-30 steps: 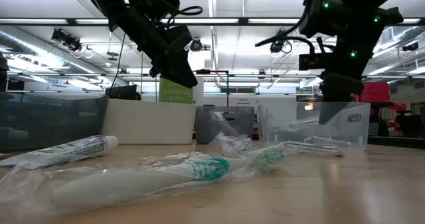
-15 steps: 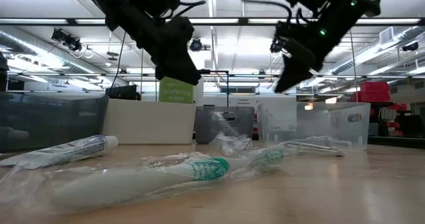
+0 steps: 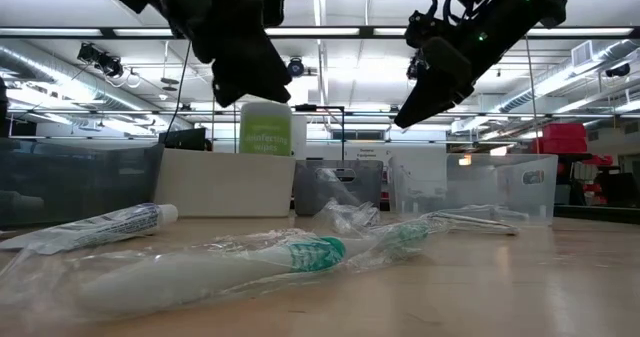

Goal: Pick & Place Travel size toiletries
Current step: Put the purple toothpaste into the bottom black bin

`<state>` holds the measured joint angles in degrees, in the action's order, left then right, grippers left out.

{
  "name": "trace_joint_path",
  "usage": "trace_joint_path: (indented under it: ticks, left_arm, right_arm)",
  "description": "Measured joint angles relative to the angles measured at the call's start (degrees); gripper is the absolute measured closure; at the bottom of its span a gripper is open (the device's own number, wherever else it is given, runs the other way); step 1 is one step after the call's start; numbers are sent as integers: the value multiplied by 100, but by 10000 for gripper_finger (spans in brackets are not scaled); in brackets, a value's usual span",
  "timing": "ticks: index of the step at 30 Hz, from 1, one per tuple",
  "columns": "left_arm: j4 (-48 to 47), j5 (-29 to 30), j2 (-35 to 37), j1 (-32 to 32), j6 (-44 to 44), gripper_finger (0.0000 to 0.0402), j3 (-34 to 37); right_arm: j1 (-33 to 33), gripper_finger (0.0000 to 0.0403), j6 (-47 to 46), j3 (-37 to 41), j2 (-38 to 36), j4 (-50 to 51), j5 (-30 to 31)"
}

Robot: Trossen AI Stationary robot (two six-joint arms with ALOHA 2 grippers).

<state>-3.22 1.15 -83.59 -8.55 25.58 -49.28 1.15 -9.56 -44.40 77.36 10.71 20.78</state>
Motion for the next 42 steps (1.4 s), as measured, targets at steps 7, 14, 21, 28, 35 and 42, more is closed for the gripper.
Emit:
trace_joint_path:
  ticks: [7,14,21,28,35,42]
  left_arm:
    - [-262,804,0,-199,1124,249,-2]
    - [-1181,-96,0,-350,590,218,-2]
    - [-1602,-913,0,-895,293,202,-2]
    - [-1632,-581,0,-1297,516,188,-2]
    - [-1685,-35,-81,-1154,2575,193,-7]
    - [-1594,-435,-803,-1057,3308,204,-19]
  right_arm:
    - [0,247,-4,0,0,-27,-4]
    - [0,248,-146,0,0,-71,-4]
    - [0,249,-155,0,0,-80,-6]
    - [0,247,-154,2,0,-268,-2]
    - [0,249,-153,2,0,-435,-2]
    - [0,251,-78,7,4,-539,-2]
